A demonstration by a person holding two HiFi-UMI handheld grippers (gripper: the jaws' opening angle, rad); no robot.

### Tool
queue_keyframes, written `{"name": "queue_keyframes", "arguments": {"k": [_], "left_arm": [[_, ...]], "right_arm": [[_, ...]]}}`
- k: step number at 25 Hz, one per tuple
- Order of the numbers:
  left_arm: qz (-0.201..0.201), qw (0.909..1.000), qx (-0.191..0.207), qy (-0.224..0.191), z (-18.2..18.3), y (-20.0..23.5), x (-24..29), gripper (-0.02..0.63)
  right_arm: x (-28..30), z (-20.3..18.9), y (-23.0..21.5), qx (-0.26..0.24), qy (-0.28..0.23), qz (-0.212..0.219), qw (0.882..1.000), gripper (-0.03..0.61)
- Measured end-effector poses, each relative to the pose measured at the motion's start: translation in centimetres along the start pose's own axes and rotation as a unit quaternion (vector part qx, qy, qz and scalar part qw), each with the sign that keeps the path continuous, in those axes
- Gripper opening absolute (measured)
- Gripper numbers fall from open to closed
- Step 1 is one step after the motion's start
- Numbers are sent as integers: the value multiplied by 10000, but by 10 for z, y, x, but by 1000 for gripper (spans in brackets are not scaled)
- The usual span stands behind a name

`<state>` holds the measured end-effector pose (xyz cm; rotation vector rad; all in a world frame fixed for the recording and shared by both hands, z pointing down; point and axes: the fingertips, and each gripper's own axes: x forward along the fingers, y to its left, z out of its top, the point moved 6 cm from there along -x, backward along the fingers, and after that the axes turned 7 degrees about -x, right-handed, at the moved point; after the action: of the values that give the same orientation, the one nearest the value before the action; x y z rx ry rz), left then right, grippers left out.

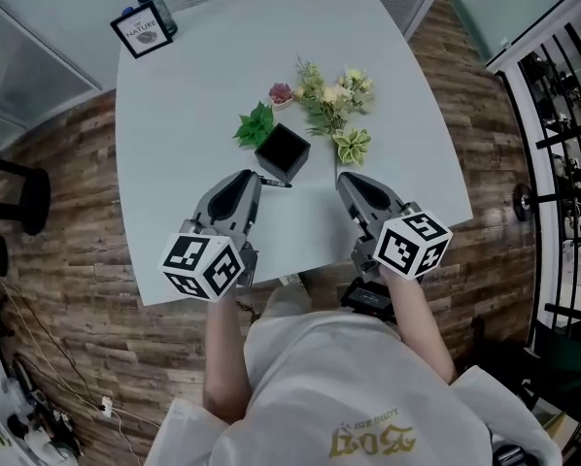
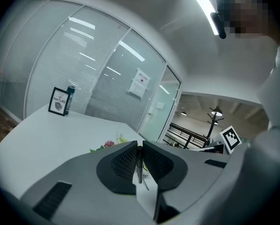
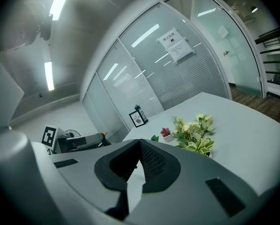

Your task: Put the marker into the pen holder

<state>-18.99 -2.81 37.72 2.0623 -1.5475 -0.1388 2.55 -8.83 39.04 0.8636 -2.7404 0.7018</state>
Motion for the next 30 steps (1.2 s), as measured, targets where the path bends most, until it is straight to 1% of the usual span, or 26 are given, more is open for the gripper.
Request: {"name": "queue_keyframes", "arguments": {"k": [9, 12, 16, 18, 22, 30], "left_arm": [[-285, 9995, -104, 33, 20, 31, 20, 42], [-402, 9991, -105, 18, 24, 33, 24, 42], [-539, 9985, -69, -18, 28, 30, 24, 41], [-592, 9982, -44, -61, 29, 27, 22, 41], [-630, 9979, 51, -150, 35, 17, 16, 41], [-624, 9969, 348, -332, 51, 0, 4, 41]], "right_arm": [[30, 7, -3, -22, -46, -259, 9997, 15], [32, 11, 2, -99, -268, -316, 9991, 16], [23, 19, 11, -203, -625, -306, 9974, 17], [18, 21, 14, -347, -624, -381, 9967, 17], [8, 21, 20, -683, -437, -591, 9950, 17], [-6, 33, 34, -857, -814, -442, 9920, 16]]}}
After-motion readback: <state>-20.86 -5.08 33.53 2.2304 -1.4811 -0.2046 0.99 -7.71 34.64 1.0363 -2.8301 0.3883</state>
